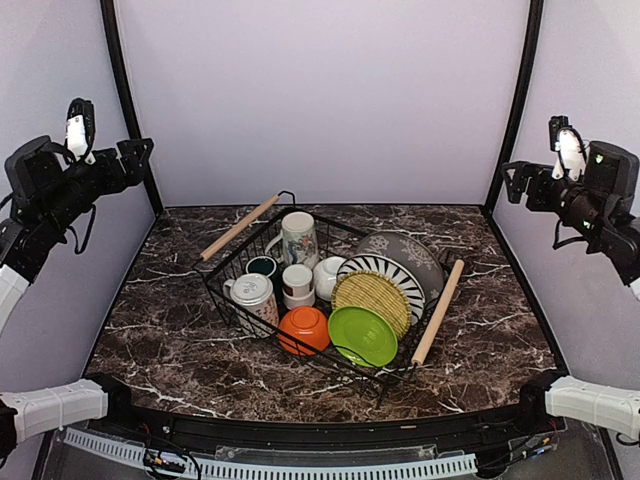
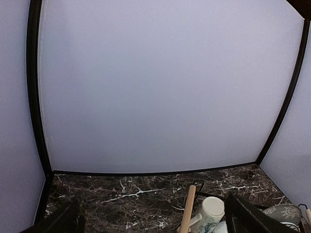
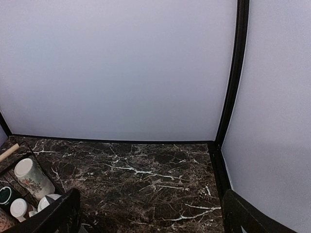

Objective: Unload the mixed dishes from the dish rack
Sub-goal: Grab the plate from the dish rack.

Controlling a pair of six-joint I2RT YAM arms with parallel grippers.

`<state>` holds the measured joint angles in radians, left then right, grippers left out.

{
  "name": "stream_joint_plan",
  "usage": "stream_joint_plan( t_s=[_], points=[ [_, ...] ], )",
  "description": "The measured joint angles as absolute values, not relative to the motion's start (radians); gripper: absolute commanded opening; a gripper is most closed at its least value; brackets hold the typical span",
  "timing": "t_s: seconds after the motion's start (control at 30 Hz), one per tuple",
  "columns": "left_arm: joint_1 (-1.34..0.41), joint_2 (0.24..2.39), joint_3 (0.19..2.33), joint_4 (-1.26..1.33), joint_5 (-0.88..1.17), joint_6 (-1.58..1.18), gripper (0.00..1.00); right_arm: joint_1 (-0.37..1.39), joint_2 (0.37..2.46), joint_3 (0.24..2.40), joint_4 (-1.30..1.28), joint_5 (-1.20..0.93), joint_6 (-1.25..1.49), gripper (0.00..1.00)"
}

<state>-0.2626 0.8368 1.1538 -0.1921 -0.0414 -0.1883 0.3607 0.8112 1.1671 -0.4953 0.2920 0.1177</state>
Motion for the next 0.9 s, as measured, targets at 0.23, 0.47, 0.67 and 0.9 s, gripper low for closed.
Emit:
stream_joint_plan(
  t_s=[0.23,0.47,0.67,0.9],
  points=[
    [-0.269,0.937,1.180,-0.249,0.003,-0.203,0.99,0.307,0.926,1.211,-0.567,0.287,0.158,0.99],
    [-0.273,1.013,1.193,-0.296,0.105,-0.227,0.99,0.284,0.980,1.214,-0.603,0.204,0.176,0.99],
    [-0.281,1.052,1.194,-0.311,0.229,-0.265,0.99,0.280,0.973,1.214,-0.601,0.046,0.174,0.99],
    [-0.308,1.056,1.187,-0.311,0.345,-0.308,0.99,0.323,1.044,1.241,-0.611,-0.107,0.161,0.99]
  ],
)
